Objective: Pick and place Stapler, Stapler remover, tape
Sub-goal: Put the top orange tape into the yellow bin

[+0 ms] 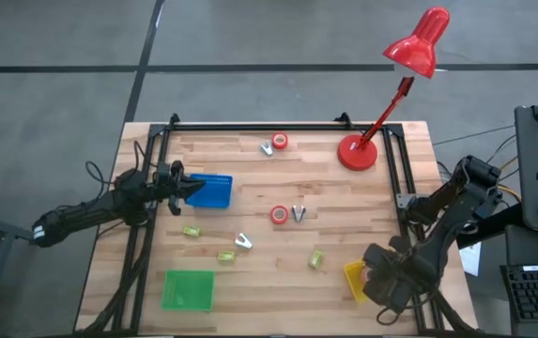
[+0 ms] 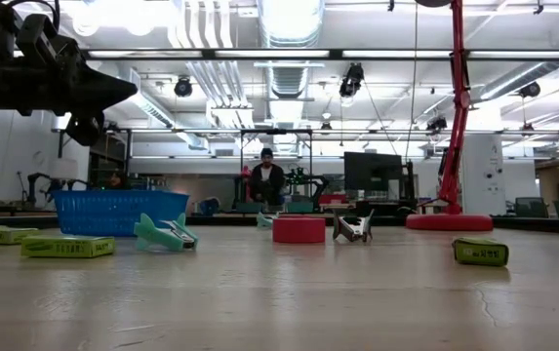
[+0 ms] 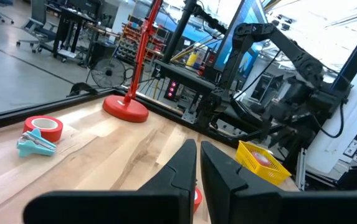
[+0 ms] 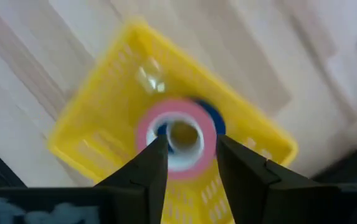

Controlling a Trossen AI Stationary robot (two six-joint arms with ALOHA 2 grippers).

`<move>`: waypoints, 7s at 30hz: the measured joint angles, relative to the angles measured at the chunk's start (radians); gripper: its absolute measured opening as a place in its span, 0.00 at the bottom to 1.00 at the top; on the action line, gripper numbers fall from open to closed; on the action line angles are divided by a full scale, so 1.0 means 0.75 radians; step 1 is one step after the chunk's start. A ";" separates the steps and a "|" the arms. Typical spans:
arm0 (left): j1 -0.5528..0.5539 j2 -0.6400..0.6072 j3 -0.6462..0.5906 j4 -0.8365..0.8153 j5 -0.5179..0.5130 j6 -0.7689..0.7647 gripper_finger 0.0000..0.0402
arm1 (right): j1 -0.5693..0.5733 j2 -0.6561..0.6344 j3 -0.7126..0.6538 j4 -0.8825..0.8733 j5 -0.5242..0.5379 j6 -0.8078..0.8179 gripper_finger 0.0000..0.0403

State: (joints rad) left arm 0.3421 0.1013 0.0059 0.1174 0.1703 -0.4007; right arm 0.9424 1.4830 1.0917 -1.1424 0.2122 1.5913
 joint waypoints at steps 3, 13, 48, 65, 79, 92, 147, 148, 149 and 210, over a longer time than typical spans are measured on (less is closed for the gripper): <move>0.000 0.000 0.000 0.000 0.000 0.000 0.06 | 0.000 0.000 0.045 0.012 0.248 -0.075 0.34; 0.000 0.001 0.000 0.000 0.000 0.001 0.06 | -0.262 0.007 0.000 0.459 0.451 -0.779 0.31; 0.000 0.001 0.000 0.000 0.000 0.001 0.06 | -0.163 -0.203 -0.245 0.518 0.711 -0.916 0.02; 0.000 0.001 0.000 0.086 -0.159 -0.041 0.06 | -0.092 -0.851 -0.624 0.960 0.701 -1.387 0.02; 0.000 0.081 0.000 0.381 -0.170 -0.247 0.06 | -0.096 -1.132 -0.899 1.230 0.716 -1.612 0.02; 0.000 0.670 0.266 0.446 -0.221 -0.222 0.06 | -0.096 -1.326 -1.097 1.439 0.764 -1.715 0.02; 0.204 2.787 2.255 -0.661 -0.359 0.605 0.57 | -0.096 -1.338 -1.186 1.430 0.685 -1.637 0.02; 0.206 2.789 2.255 -0.654 -0.350 0.600 0.57 | -0.096 -1.338 -1.186 1.430 0.685 -1.646 0.02; 0.209 2.791 2.255 -0.652 -0.350 0.596 0.57 | -0.096 -1.338 -1.186 1.430 0.686 -1.657 0.02; 0.142 2.690 2.233 -0.782 -0.206 0.515 0.01 | -0.097 -1.335 -1.184 1.484 0.694 -1.669 0.02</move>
State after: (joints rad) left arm 0.4484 2.1189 1.6809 -0.4690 0.0155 -0.0148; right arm 0.8700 0.4816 0.2035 -0.0296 0.7330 0.3396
